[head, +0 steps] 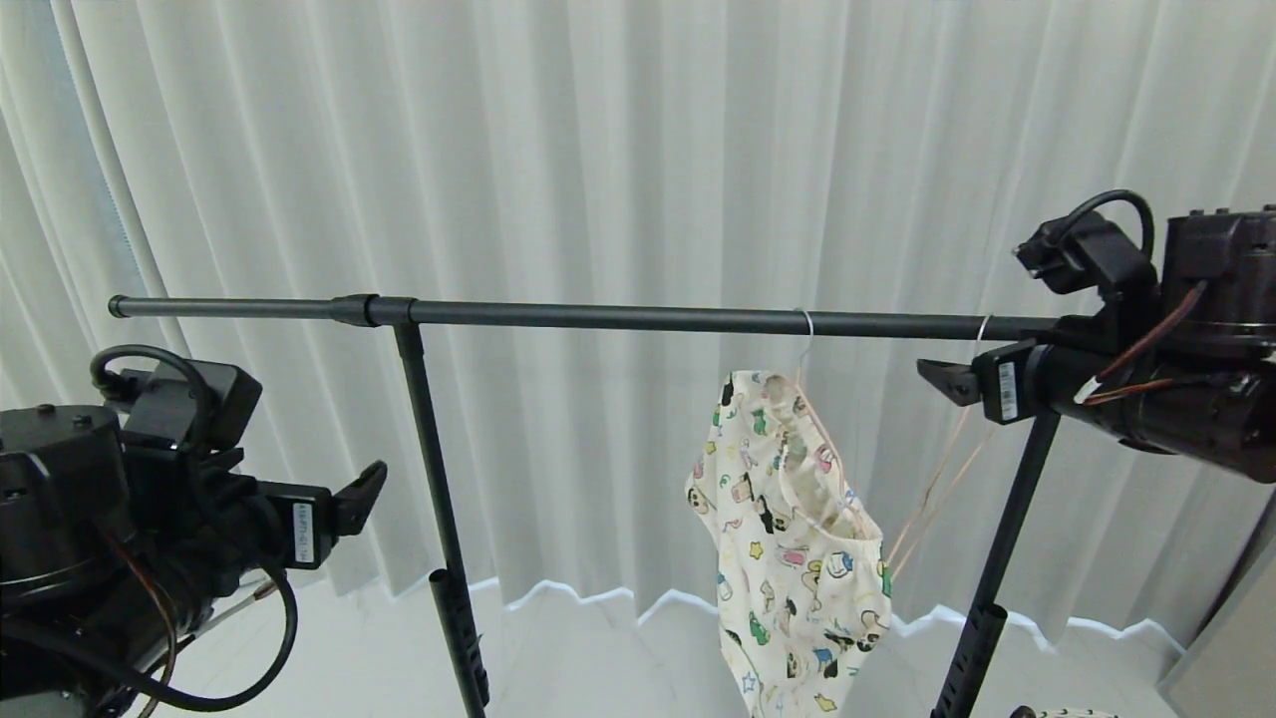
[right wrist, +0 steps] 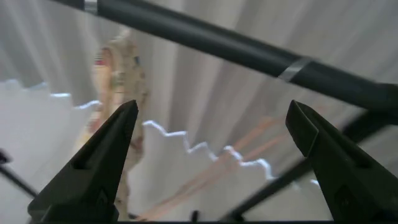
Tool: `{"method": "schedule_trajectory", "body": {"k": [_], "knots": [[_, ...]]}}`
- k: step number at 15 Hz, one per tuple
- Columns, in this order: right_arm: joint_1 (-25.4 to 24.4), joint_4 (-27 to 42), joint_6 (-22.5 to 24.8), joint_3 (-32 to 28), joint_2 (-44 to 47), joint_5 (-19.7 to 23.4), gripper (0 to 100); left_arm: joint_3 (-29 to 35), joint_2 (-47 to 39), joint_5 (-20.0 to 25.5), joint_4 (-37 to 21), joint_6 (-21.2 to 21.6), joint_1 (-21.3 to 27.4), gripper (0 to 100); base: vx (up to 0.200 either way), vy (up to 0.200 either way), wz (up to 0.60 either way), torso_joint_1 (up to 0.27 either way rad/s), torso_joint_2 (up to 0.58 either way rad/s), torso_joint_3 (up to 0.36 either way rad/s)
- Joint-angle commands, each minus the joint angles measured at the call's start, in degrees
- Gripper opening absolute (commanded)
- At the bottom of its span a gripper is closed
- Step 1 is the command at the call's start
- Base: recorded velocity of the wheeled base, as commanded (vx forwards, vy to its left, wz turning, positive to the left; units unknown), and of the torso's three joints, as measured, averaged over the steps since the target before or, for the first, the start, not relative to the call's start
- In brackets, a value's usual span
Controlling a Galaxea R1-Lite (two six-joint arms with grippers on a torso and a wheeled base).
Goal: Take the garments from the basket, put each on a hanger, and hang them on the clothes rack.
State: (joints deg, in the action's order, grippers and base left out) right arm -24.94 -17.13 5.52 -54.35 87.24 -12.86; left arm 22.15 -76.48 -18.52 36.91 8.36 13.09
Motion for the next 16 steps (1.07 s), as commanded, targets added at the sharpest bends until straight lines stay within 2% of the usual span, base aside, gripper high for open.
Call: {"method": "schedule_trajectory", "body": {"k": [1, 3, 5, 7, 10, 11, 16], "knots": [[5.6, 3.5, 2.9, -0.1, -5.6, -0.1, 100, -1.1, 0.1, 0.0, 0.0, 0.1, -4.5, 100, 0.000, 0.000, 0.00, 0.000, 0.00, 0.000], [8.2, 6.8, 3.8, 0.0, -8.1, -0.1, 100, -2.2, 0.9, -0.1, 0.0, 0.2, -5.6, 100, 0.000, 0.000, 0.00, 0.000, 0.00, 0.000], [11.0, 9.9, 7.3, 0.5, -10.5, -1.0, 100, -3.8, 2.3, -0.3, 0.0, 1.1, -6.0, 100, 0.000, 0.000, 0.00, 0.000, 0.00, 0.000], [13.9, 9.0, 11.2, 2.1, -11.0, -4.5, 100, -4.8, 2.8, -1.3, 0.0, 1.5, -6.3, 100, -0.100, 0.000, 0.00, 0.001, 0.00, 0.001], [15.3, 3.6, 12.1, 5.0, -10.9, -10.4, 100, -5.0, 2.7, -2.1, -0.1, 1.4, -6.3, 100, -0.200, 0.000, 0.00, 0.014, 0.01, 0.002], [15.9, 1.6, 12.4, 6.4, -10.9, -11.2, 100, -5.2, 2.8, -2.2, -0.1, 1.5, -6.4, 100, -0.200, 0.000, 0.00, -0.012, 0.00, -0.012], [18.9, -8.1, 17.2, 12.3, -10.9, -11.4, 100, -10.5, 5.5, -2.3, -0.1, 1.4, -7.2, 100, -0.200, 0.000, 0.00, -0.002, 0.00, 0.005]]}}
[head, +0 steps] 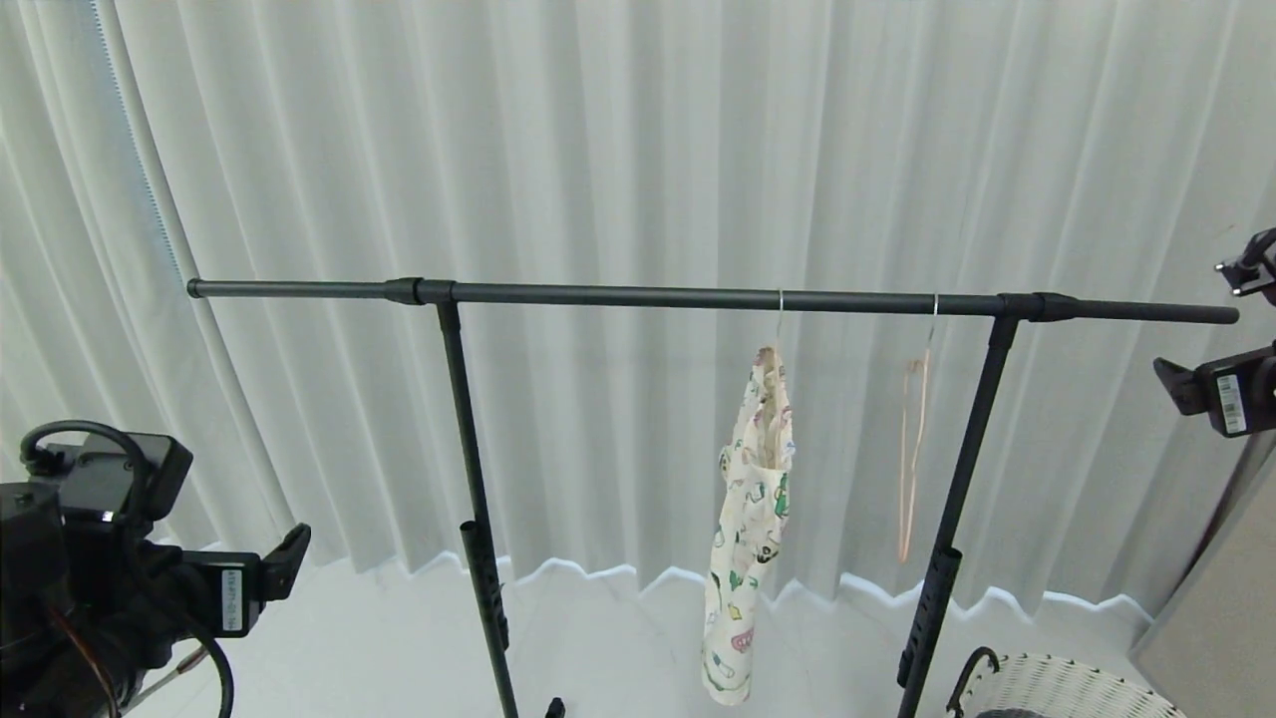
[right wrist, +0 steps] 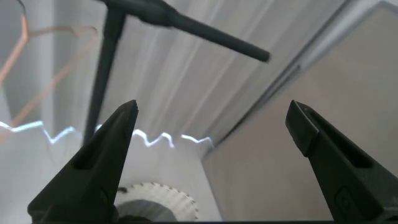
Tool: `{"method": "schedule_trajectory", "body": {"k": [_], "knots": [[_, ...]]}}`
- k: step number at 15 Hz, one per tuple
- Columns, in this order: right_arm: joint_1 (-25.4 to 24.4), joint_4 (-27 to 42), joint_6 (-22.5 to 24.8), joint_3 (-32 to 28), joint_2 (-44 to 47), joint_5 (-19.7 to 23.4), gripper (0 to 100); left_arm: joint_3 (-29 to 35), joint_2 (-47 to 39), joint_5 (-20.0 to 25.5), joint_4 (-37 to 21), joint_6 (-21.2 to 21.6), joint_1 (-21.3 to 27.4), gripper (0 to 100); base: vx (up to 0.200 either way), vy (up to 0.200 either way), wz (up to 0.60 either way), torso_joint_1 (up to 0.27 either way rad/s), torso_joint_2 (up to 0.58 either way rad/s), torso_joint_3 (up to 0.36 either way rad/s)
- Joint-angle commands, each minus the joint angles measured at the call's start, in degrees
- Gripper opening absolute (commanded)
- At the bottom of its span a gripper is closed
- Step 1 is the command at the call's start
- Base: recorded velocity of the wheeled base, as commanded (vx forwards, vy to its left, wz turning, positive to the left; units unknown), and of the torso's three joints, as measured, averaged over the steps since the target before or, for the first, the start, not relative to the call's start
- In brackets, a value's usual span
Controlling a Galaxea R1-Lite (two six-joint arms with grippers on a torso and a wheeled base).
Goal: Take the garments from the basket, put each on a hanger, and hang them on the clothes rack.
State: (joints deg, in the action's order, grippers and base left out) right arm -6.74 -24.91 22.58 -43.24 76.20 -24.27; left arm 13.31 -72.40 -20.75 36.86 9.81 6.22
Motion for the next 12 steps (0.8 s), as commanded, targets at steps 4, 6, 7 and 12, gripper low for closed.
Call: {"method": "schedule_trajectory", "body": {"k": [4, 6, 7, 12], "knots": [[3.6, -1.7, 2.4, 6.0, -1.4, 0.0, 100, -10.9, 5.4, -1.0, 0.0, 0.0, -4.4, 100, -0.200, 0.000, 0.00, 0.001, 0.00, 0.002], [3.7, -1.7, 3.1, 8.3, -2.8, -0.1, 100, -13.3, 7.5, -3.6, -2.1, -0.8, -4.9, 100, -0.200, 0.000, 0.00, 0.000, 0.00, 0.002], [3.8, -1.7, 3.1, 8.9, -3.1, 0.0, 100, -13.3, 8.4, -3.9, -4.1, -1.4, -5.0, 100, -0.200, 0.000, 0.00, -0.002, 0.00, 0.002], [5.3, -1.7, 3.1, 10.0, -3.3, -0.1, 100, -13.3, 21.5, -3.9, -24.1, -2.5, -5.2, 100, 0.000, 0.000, 0.00, 0.000, 0.00, 0.000]]}}
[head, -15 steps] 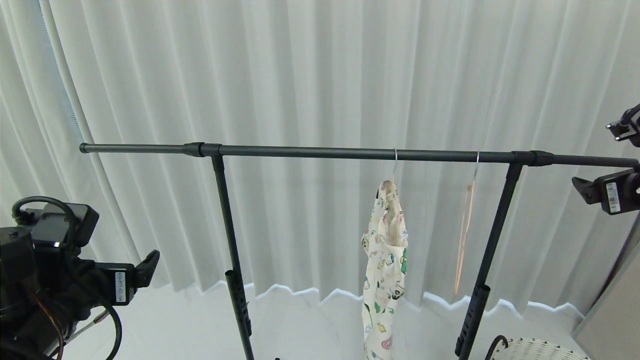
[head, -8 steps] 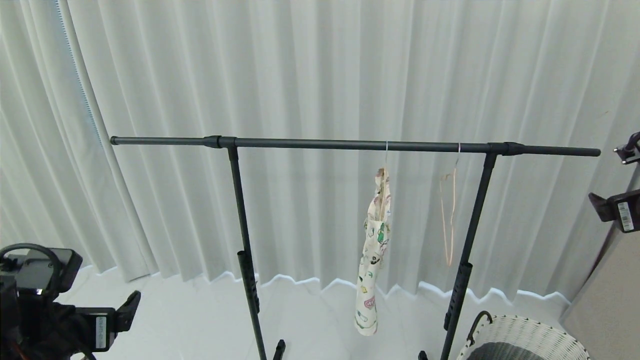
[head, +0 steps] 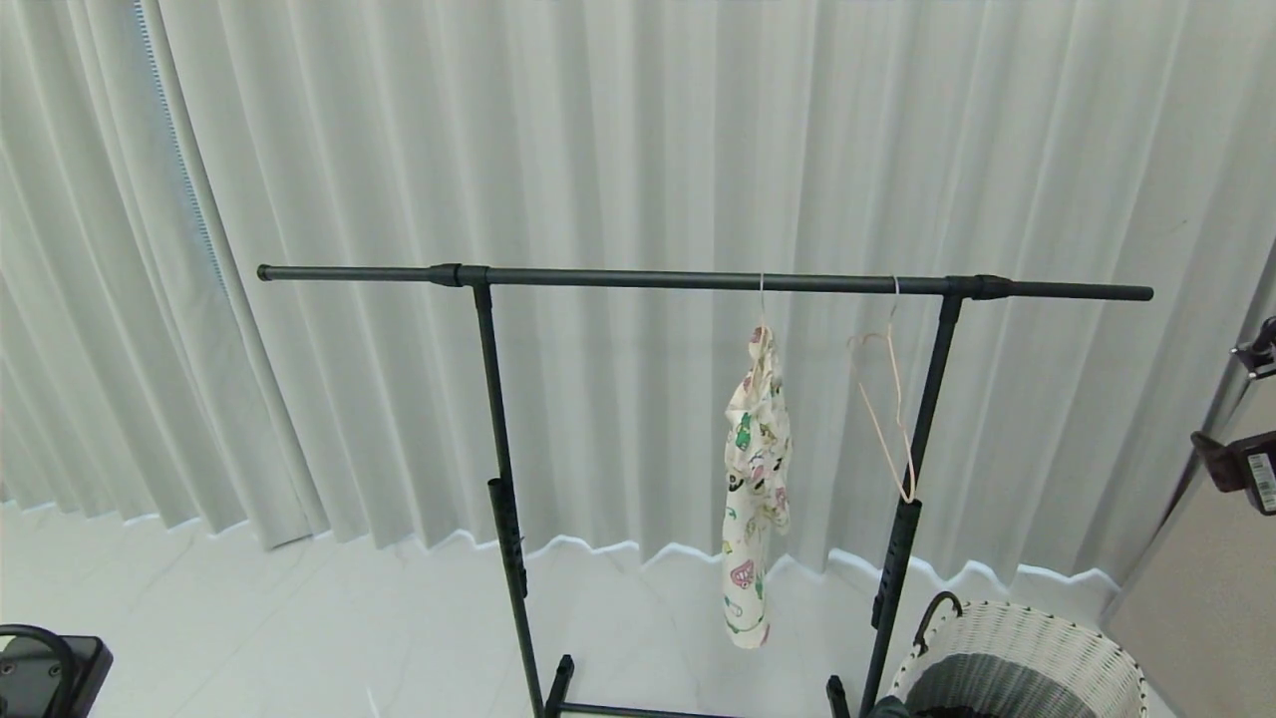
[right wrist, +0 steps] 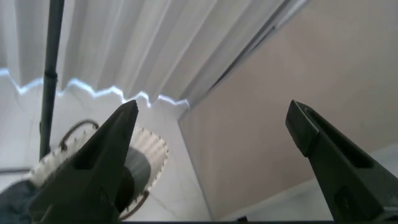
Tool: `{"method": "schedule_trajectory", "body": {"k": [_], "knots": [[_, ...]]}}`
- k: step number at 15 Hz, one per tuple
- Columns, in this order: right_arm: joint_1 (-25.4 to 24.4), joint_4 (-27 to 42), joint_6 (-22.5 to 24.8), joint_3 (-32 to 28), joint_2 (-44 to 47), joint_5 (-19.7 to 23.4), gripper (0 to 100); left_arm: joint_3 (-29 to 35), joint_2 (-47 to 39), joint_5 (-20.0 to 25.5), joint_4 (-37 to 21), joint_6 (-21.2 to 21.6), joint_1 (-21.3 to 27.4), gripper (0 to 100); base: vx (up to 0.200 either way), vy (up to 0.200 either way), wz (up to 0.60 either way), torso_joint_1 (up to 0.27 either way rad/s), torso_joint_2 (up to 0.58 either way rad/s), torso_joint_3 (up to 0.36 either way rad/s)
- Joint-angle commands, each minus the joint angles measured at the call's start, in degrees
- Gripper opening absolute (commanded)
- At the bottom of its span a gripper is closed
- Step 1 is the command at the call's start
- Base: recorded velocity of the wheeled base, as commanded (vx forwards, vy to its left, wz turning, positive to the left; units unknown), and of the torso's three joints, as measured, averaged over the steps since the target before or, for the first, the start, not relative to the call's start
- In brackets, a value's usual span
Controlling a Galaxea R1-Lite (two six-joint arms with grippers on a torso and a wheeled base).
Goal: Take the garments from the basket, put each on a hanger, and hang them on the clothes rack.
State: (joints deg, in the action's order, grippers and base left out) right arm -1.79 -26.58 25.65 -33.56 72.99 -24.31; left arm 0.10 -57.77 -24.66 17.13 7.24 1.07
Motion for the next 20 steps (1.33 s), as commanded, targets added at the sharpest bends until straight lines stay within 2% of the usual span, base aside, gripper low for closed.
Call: {"method": "schedule_trajectory", "body": {"k": [1, 3, 9, 17, 20], "knots": [[0.4, -0.1, 0.0, 0.7, -0.3, 0.0, 100, -0.1, 10.7, 0.0, -9.2, 0.1, 0.0, 100, 0.000, 0.000, 0.00, 0.000, 0.00, 0.000], [0.4, -0.4, 0.0, 1.4, -0.5, 0.0, 100, -0.1, 17.0, 0.2, -15.1, 0.1, 0.1, 100, 0.000, 0.000, 0.00, 0.000, 0.00, 0.000], [0.4, -3.4, 0.3, 3.6, -0.7, 0.1, 100, -0.1, 16.6, 0.0, -14.8, -0.7, -0.7, 100, 0.000, 0.000, 0.00, 0.000, 0.00, 0.000], [0.4, -3.5, 0.8, 7.8, -2.1, 0.0, 100, -0.1, 16.6, -0.1, -14.8, -0.8, -2.4, 100, 0.000, 0.000, 0.00, 0.000, 0.00, 0.000], [0.3, -3.5, 0.8, 7.7, -1.7, 0.0, 100, -0.1, 16.7, -0.1, -14.8, -0.8, -2.4, 100, 0.000, 0.000, 0.00, -0.157, 0.32, 0.159]]}}
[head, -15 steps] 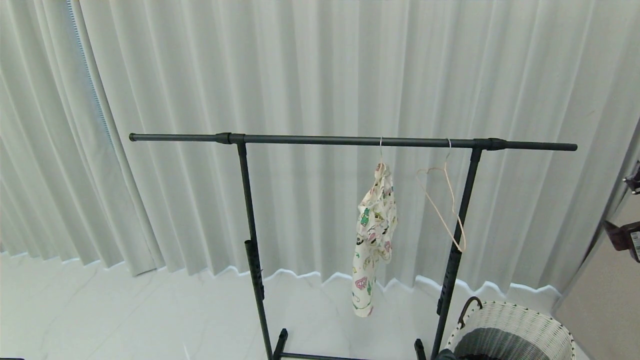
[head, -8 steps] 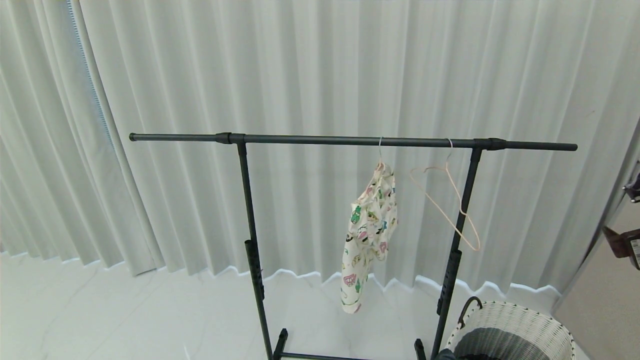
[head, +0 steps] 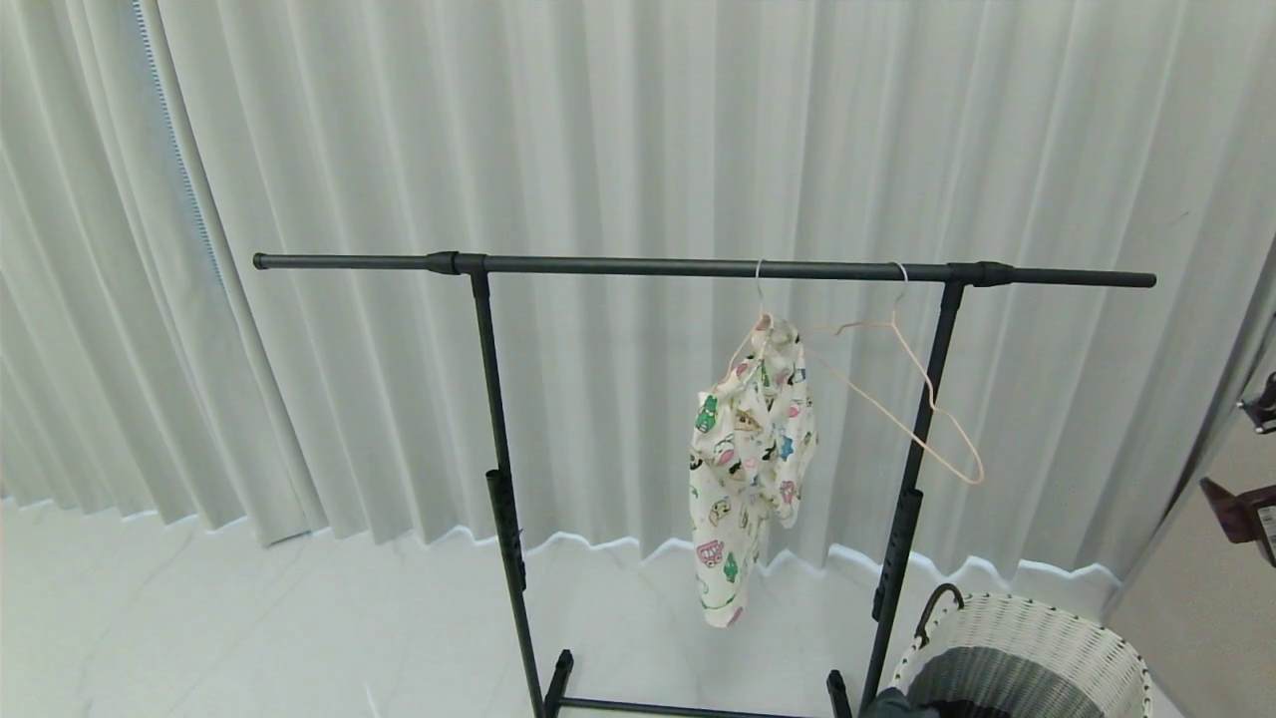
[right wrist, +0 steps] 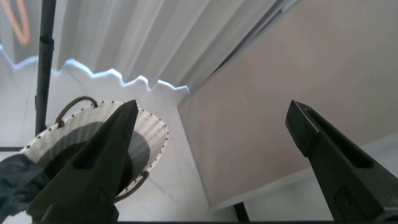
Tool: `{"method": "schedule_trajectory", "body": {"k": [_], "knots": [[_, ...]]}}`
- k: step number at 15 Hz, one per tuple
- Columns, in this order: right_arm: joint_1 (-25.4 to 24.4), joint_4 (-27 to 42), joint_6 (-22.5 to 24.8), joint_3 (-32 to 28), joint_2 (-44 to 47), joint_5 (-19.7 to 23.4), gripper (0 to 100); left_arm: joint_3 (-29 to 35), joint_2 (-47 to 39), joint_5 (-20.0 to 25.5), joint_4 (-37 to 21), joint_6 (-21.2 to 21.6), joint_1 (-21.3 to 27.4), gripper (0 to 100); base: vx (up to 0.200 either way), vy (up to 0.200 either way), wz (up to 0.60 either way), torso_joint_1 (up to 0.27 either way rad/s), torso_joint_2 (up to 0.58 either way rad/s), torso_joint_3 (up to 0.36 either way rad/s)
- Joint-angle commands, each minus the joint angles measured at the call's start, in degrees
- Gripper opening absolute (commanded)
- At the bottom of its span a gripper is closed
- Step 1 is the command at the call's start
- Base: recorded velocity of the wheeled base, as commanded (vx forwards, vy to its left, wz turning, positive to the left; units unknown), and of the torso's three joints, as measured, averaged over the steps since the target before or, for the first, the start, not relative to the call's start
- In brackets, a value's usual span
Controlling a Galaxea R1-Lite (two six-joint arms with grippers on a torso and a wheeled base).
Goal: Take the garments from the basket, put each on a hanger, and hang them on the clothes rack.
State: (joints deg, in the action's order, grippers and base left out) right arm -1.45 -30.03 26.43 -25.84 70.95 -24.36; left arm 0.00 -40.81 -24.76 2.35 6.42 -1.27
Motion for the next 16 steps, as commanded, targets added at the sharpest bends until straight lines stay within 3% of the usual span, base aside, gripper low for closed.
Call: {"method": "schedule_trajectory", "body": {"k": [1, 7, 10, 16], "knots": [[0.0, 0.0, 0.0, 0.1, 0.4, 0.0, 100, 0.0, -0.1, 0.0, 0.0, 0.0, -0.1, 100, 0.000, 0.000, 0.00, -0.237, 0.49, 0.251], [0.0, 0.1, 0.0, 0.5, 0.9, 0.0, 100, 0.0, 0.0, 0.7, 0.0, -0.3, -0.1, 100, 0.000, 0.000, 0.00, -0.248, 0.52, 0.262], [0.0, 0.0, 0.0, 2.0, 0.5, 0.0, 100, 0.0, -0.2, 4.0, -0.3, -5.7, -0.1, 100, 0.000, 0.000, 0.00, -0.240, 0.50, 0.259], [0.0, 0.0, 0.1, 2.6, 0.7, 0.0, 100, 0.0, 0.6, 4.2, -0.3, -5.8, 0.7, 100, 0.000, 0.000, 0.00, -0.230, 0.48, 0.245]]}}
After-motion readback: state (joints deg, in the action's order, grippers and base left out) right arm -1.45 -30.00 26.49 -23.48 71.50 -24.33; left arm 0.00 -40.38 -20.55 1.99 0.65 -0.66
